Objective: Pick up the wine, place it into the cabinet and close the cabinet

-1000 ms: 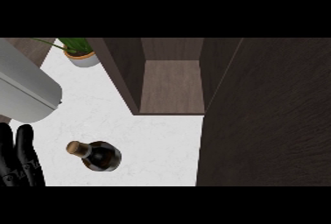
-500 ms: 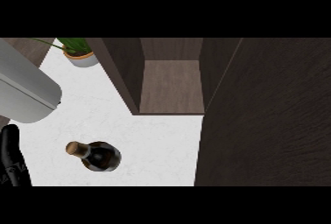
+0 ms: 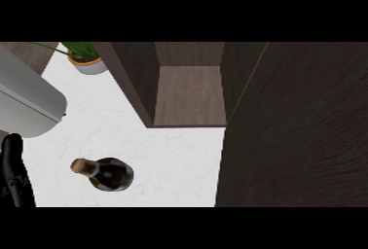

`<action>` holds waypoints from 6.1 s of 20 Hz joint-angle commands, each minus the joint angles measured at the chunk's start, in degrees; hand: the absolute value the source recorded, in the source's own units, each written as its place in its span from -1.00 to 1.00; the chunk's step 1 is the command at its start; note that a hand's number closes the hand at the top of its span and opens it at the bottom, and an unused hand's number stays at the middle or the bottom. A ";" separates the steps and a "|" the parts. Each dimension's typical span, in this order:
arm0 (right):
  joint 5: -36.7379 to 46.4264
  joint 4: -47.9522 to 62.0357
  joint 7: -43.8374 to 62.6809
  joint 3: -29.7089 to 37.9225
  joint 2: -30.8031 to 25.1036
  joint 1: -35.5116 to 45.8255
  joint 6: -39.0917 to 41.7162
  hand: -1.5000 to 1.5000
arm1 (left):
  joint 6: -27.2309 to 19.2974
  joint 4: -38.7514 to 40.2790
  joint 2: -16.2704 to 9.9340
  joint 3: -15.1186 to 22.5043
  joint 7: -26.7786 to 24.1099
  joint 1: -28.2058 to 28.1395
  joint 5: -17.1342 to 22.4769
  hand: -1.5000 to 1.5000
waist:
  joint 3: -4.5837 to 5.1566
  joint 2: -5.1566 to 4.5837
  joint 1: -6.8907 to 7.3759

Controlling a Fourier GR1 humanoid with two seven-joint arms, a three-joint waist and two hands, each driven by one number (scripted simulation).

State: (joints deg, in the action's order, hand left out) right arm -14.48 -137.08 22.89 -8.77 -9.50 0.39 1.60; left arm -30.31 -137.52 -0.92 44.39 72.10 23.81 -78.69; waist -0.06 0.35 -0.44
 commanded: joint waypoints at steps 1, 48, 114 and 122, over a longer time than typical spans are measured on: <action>-0.87 -2.80 0.26 2.61 -0.68 -1.31 0.04 -1.00 | -0.88 -1.48 0.87 1.38 9.20 -0.61 3.58 -1.00 | 0.00 -0.10 -0.14; -7.80 -5.54 -2.14 10.10 1.93 -10.27 10.87 -1.00 | -29.55 27.27 -13.33 -18.22 -78.48 -45.19 82.61 -1.00 | 0.32 -0.02 0.98; -7.19 -5.66 -3.67 10.42 3.95 -14.26 15.60 -1.00 | 38.67 89.86 -9.75 -41.79 -121.83 -23.38 102.10 1.00 | 0.03 -0.19 0.19; -10.43 -3.80 -1.30 13.61 1.37 -9.27 14.93 -1.00 | 33.73 67.40 -8.36 -36.82 -110.48 -31.68 101.48 1.00 | 0.01 -0.17 0.60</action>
State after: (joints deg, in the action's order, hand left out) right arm -20.23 -136.52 20.33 1.70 -6.99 -8.30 16.06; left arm 3.76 -60.36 -9.09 5.48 -42.56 -2.87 22.83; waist -0.04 0.19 -0.03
